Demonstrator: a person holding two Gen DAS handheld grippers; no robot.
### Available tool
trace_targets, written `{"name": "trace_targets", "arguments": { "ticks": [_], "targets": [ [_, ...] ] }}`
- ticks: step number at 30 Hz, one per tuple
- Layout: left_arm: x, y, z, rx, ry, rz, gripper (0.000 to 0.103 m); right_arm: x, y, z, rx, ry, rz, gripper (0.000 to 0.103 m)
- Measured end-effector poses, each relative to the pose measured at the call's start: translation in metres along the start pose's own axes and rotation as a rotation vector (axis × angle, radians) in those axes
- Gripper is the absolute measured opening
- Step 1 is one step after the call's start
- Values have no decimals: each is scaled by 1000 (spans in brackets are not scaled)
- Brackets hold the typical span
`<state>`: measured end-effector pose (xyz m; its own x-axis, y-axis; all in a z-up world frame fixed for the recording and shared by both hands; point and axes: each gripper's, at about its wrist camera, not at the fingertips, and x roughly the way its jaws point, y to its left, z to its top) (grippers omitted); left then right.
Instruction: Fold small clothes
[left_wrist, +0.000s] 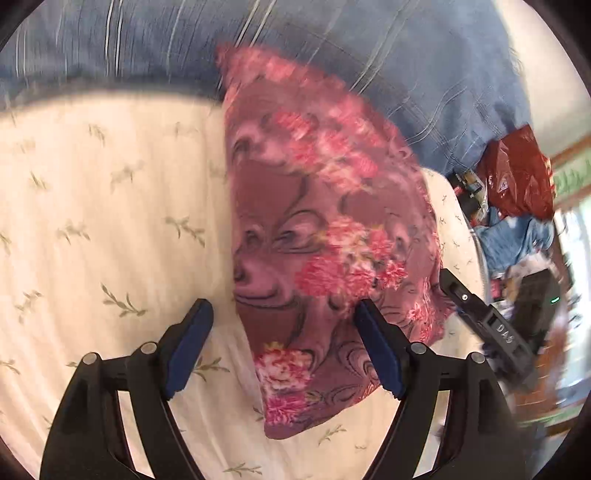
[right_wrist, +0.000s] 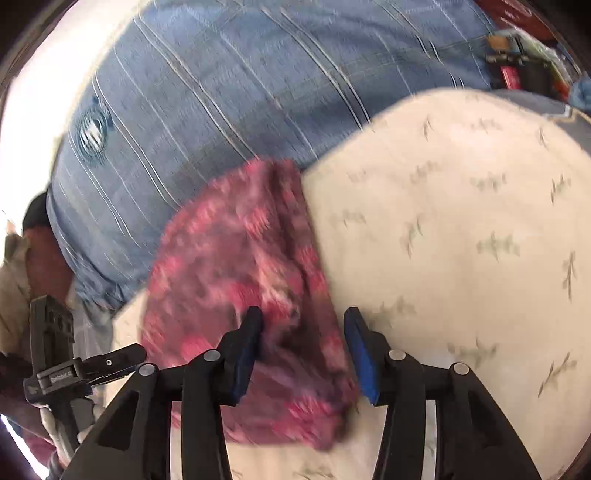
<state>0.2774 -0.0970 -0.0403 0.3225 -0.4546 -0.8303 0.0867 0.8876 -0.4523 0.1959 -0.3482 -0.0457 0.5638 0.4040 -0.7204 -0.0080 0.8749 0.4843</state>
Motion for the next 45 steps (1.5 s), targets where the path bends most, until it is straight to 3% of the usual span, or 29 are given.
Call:
{"name": "trace_targets", "arguments": {
  "ticks": [2, 5, 7, 10, 13, 15, 17, 21, 24, 25, 26, 27, 28, 29, 30, 32, 33, 35, 38, 42, 45],
  "targets": [
    [-3, -9, -6, 13, 26, -66, 78, -11, 10, -1, -52, -34, 57, 12],
    [0, -12, -10, 15, 25, -29, 78, -24, 9, -6, -54, -97, 75, 10],
    [4, -10, -10, 24, 40, -8, 73, -7, 0, -9, -41, -16, 6, 10],
    [-11, -4, -3, 17, 18, -72, 74, -10, -9, -5, 2, -20, 21, 17],
    [-25, 12, 15, -37, -37, -118, 74, -21, -14, 14, 56, -79, 61, 23],
    [-24, 29, 31, -118, -44, -151, 75, -21, -17, 31, 86, -97, 78, 42],
    [-15, 45, 43, -200, -23, -189, 75, -11, -16, 45, 93, -99, 75, 50],
    [9, 62, 56, -314, 32, -285, 75, 29, -24, 63, 156, -46, 143, 51],
    [21, 51, 60, -300, 50, -315, 80, 65, -21, 62, 157, 65, 270, 49],
    [22, 48, 60, -291, 46, -320, 83, 66, -15, 62, 116, 53, 282, 50],
    [23, 43, 60, -285, 43, -312, 83, 66, -8, 61, 79, 62, 313, 58],
    [24, 40, 62, -282, 42, -305, 83, 68, -4, 61, 67, 73, 334, 59],
    [25, 37, 63, -281, 40, -301, 83, 69, -2, 61, 56, 78, 325, 58],
    [24, 34, 63, -277, 31, -289, 76, 69, 3, 59, 21, 87, 293, 49],
    [23, 30, 63, -266, 23, -244, 53, 69, 7, 58, -17, 90, 262, 37],
    [21, 14, 62, -175, 2, -88, 33, 62, 18, 53, -91, 63, 212, 31],
    [18, 7, 59, -132, -21, -44, 29, 59, 23, 52, -126, 49, 184, 29],
    [7, -10, 52, -49, -78, 50, 26, 54, 40, 47, -198, 20, 111, 28],
    [-10, -24, 43, -4, -130, 105, 25, 42, 60, 42, -255, -25, 33, 26],
    [-42, -21, 28, -8, -182, 110, 25, 22, 82, 32, -290, -57, 16, 26],
    [-70, -3, 13, -29, -204, 96, 25, 7, 96, 20, -281, -60, 58, 26]
  ]
}}
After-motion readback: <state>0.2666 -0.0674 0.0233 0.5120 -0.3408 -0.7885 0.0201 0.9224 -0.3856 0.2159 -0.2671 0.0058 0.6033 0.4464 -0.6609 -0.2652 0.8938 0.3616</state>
